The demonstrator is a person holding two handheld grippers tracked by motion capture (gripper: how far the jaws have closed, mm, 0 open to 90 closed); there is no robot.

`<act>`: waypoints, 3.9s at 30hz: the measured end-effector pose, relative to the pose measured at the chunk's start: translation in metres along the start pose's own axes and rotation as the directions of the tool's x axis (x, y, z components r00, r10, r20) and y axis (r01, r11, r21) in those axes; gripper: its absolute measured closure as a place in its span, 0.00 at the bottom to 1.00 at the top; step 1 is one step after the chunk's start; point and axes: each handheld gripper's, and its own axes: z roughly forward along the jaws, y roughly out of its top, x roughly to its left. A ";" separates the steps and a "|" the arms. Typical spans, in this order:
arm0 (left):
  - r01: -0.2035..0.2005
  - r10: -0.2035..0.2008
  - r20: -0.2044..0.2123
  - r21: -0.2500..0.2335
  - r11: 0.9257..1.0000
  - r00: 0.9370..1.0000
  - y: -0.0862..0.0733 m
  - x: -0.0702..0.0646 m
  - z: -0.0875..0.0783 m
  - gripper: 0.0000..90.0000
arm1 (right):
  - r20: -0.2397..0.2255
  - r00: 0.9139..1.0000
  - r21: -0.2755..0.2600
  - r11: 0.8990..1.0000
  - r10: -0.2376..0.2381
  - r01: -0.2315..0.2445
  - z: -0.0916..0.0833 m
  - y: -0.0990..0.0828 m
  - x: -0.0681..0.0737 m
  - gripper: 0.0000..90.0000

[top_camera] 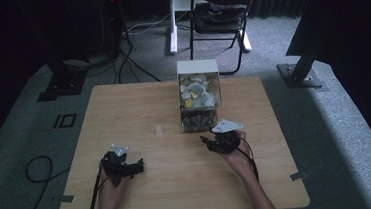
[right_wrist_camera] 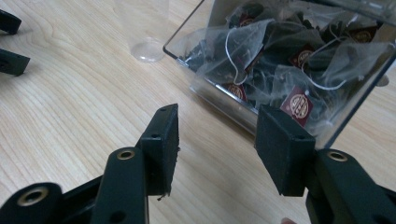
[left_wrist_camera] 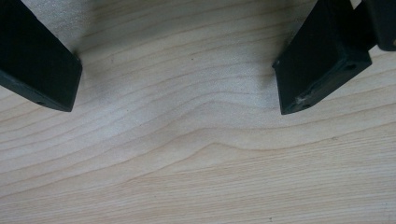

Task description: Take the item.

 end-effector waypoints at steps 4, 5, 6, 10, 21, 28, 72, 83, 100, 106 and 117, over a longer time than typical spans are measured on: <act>0.000 0.000 0.000 0.000 1.000 1.000 0.000 0.000 0.000 0.01 | -0.004 1.000 -0.002 1.000 -0.009 0.009 0.003 0.002 0.000 0.53; 0.000 0.000 0.000 0.000 1.000 1.000 0.000 0.000 0.000 0.01 | -0.005 1.000 -0.003 1.000 -0.012 0.012 0.004 0.003 0.000 0.53; 0.000 0.000 0.000 0.000 1.000 1.000 0.000 0.000 0.000 0.01 | -0.006 1.000 -0.006 1.000 -0.014 0.013 0.004 0.004 0.000 0.53; 0.000 0.000 0.000 0.000 1.000 1.000 0.000 0.000 0.000 0.01 | -0.006 1.000 -0.006 1.000 -0.025 0.025 0.006 0.006 0.000 0.53; 0.000 0.000 0.000 0.000 1.000 1.000 0.000 0.000 0.000 0.01 | -0.015 0.999 -0.012 0.999 -0.034 0.034 0.014 0.008 -0.003 0.53; 0.002 -0.002 0.000 -0.001 1.000 1.000 0.000 0.000 0.000 0.01 | -0.015 0.998 -0.006 0.998 -0.055 0.055 0.019 0.012 -0.003 0.52; 0.000 0.000 0.000 0.000 1.000 1.000 0.000 0.000 0.000 0.01 | -0.079 0.989 0.034 0.991 -0.126 0.129 0.018 0.008 -0.002 0.62; 0.000 0.000 0.000 0.000 1.000 1.000 0.000 0.000 0.000 0.01 | -0.089 0.992 -0.009 0.996 -0.094 0.094 0.007 0.011 -0.001 0.55; -0.001 0.001 0.000 0.000 1.000 1.000 0.000 0.000 0.000 0.01 | -0.007 0.999 -0.015 0.999 -0.042 0.042 0.018 0.031 0.000 0.65; 0.000 0.000 0.000 0.000 1.000 1.000 0.000 0.000 0.000 0.01 | 0.004 1.000 -0.003 1.000 -0.030 0.030 0.021 0.031 -0.001 0.79; 0.000 0.000 0.000 0.000 1.000 1.000 0.000 0.000 0.000 0.01 | 0.007 0.999 -0.004 0.999 -0.045 0.045 0.020 0.030 0.000 0.99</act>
